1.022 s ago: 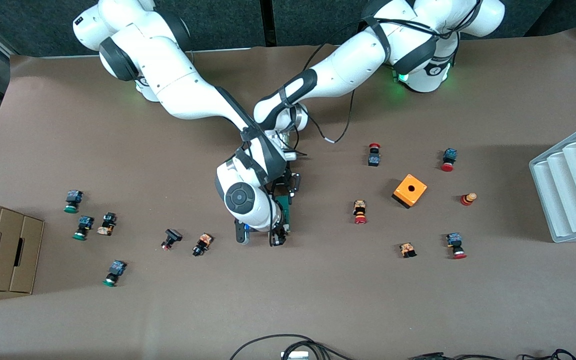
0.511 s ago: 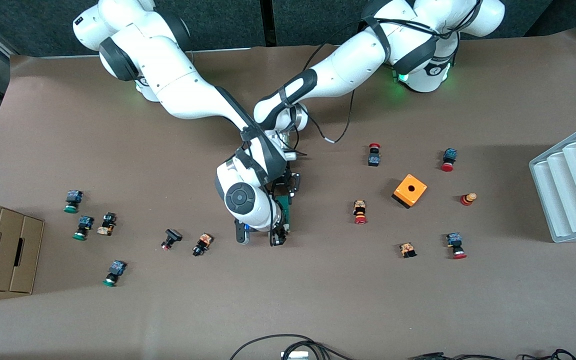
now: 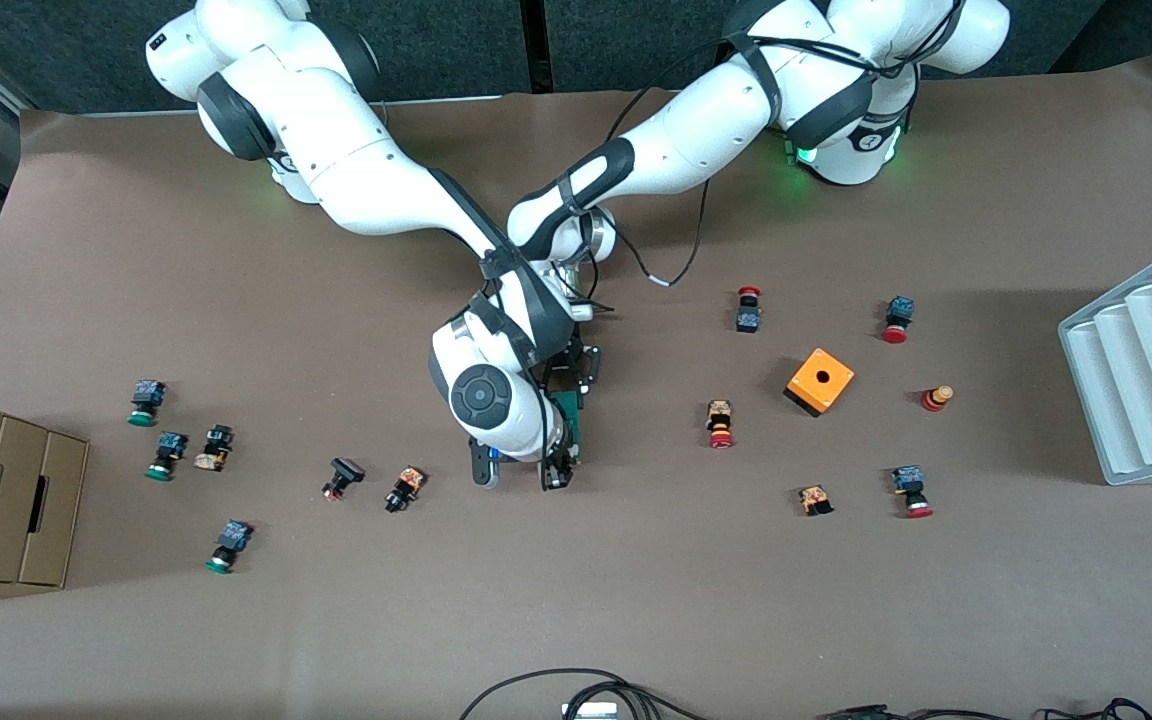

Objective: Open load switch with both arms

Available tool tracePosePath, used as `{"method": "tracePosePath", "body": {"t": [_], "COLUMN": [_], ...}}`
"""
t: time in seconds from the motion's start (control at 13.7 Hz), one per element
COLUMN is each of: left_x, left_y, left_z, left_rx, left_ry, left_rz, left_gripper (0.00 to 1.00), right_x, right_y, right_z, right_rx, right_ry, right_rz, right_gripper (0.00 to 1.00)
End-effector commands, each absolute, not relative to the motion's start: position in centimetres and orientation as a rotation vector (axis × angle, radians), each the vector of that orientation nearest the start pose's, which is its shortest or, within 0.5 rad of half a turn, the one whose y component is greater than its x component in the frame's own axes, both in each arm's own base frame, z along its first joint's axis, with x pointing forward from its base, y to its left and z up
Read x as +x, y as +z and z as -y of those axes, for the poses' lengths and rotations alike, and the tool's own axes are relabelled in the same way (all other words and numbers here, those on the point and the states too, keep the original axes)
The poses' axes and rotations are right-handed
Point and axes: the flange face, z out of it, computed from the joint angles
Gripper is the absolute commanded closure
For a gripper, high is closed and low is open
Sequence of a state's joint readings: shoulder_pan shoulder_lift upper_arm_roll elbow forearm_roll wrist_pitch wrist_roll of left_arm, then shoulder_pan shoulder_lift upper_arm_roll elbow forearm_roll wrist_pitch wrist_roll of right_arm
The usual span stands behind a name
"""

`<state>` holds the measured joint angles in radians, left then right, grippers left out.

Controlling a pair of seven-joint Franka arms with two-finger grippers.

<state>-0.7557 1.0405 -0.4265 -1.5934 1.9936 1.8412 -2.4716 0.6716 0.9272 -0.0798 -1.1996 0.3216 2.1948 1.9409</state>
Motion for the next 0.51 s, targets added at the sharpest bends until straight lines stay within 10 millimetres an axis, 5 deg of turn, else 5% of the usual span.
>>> {"method": "tracePosePath", "body": {"t": [0.0,0.44], "left_x": [35.0,35.0], "left_y": [6.2,6.2], "left_z": [57.63,57.63], "left_rx": [-2.527,-2.526], "left_ry": [-1.827,-1.827], "left_rz": [0.103,0.101], "left_gripper": [0.43,0.43], "right_x": [60.5,60.2], "right_y": [22.82,22.97], "right_z": [-45.82,-46.17], "right_rx": [-2.243,-2.253], "right_ry": [0.352,0.349], "right_rz": [-2.059,-2.051], "right_gripper": [0.72,0.75]}}
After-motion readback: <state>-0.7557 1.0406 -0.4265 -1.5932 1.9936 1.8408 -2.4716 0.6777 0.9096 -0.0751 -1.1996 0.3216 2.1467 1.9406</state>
